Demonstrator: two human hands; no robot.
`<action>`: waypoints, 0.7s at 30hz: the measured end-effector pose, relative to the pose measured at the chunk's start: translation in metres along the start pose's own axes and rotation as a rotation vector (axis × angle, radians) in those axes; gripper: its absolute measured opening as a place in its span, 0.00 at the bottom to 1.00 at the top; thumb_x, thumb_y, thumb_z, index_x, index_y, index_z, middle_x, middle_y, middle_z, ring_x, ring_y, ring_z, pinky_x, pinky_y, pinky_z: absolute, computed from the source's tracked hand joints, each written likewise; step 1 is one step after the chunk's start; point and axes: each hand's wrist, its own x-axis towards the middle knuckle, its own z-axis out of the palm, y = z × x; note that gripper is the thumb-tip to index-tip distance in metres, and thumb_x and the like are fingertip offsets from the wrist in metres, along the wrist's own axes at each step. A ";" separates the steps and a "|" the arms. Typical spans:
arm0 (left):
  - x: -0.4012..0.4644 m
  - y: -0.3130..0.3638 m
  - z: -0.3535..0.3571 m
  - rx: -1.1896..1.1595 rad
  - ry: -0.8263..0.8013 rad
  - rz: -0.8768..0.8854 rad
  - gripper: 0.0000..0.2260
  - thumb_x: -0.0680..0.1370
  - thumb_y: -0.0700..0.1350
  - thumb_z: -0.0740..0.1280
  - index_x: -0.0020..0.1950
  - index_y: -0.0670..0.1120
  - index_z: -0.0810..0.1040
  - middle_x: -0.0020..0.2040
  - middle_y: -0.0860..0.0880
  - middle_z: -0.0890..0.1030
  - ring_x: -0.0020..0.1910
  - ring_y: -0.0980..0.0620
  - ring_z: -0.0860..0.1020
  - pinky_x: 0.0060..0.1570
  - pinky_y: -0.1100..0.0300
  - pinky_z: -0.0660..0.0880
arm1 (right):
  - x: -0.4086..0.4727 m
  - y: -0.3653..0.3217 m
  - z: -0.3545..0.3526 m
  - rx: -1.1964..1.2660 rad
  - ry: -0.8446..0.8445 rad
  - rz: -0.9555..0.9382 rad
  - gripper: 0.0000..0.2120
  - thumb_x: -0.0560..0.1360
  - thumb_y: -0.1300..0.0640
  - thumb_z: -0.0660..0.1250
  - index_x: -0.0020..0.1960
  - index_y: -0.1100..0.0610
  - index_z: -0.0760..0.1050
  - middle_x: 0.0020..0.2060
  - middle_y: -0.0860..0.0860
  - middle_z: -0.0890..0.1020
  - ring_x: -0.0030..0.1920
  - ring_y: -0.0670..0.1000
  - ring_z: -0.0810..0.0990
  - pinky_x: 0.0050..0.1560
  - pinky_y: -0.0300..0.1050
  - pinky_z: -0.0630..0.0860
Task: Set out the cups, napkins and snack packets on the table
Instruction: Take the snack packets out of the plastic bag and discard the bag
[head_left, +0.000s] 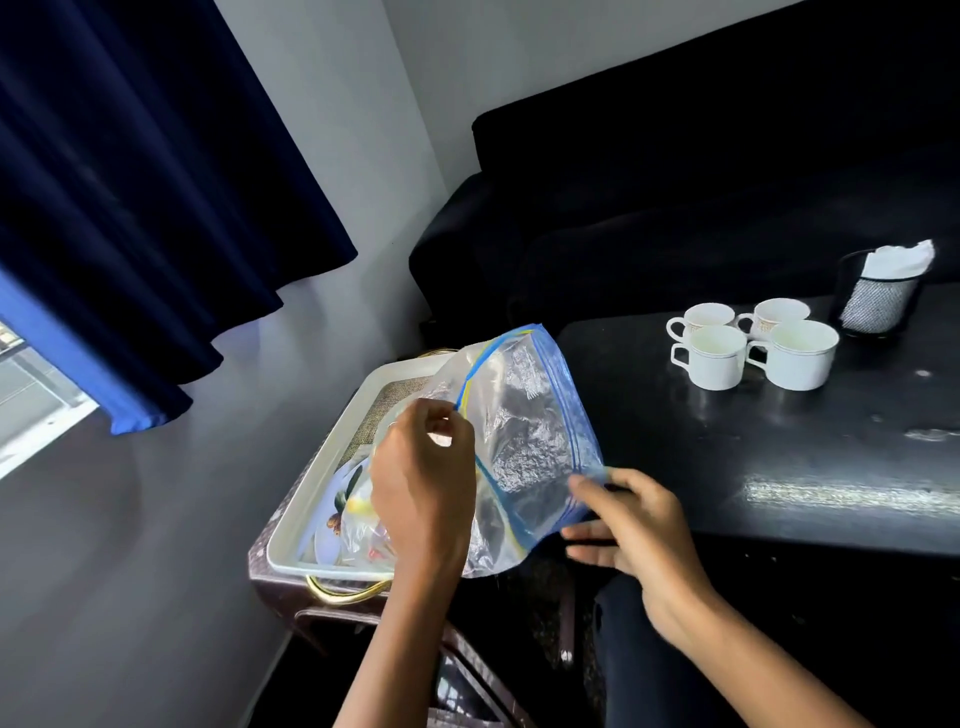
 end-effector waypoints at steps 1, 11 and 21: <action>-0.001 0.002 0.000 0.001 0.010 0.000 0.03 0.74 0.46 0.66 0.43 0.52 0.79 0.38 0.59 0.78 0.39 0.55 0.75 0.35 0.60 0.65 | -0.007 -0.001 0.004 -0.022 -0.052 0.005 0.06 0.71 0.61 0.71 0.48 0.57 0.76 0.36 0.55 0.82 0.28 0.50 0.80 0.27 0.43 0.79; -0.029 0.013 -0.011 0.355 -0.432 0.002 0.34 0.73 0.60 0.63 0.76 0.55 0.54 0.77 0.54 0.57 0.76 0.51 0.52 0.73 0.46 0.54 | -0.027 -0.011 0.023 -0.162 -0.253 -0.115 0.16 0.70 0.72 0.67 0.47 0.51 0.77 0.35 0.52 0.84 0.34 0.52 0.81 0.36 0.49 0.79; -0.012 0.002 -0.031 -0.101 0.049 -0.274 0.17 0.82 0.41 0.52 0.68 0.47 0.72 0.42 0.49 0.80 0.48 0.43 0.76 0.62 0.50 0.68 | -0.016 -0.004 0.008 -0.278 -0.183 -0.115 0.22 0.70 0.72 0.67 0.58 0.52 0.74 0.40 0.51 0.81 0.32 0.50 0.81 0.32 0.42 0.78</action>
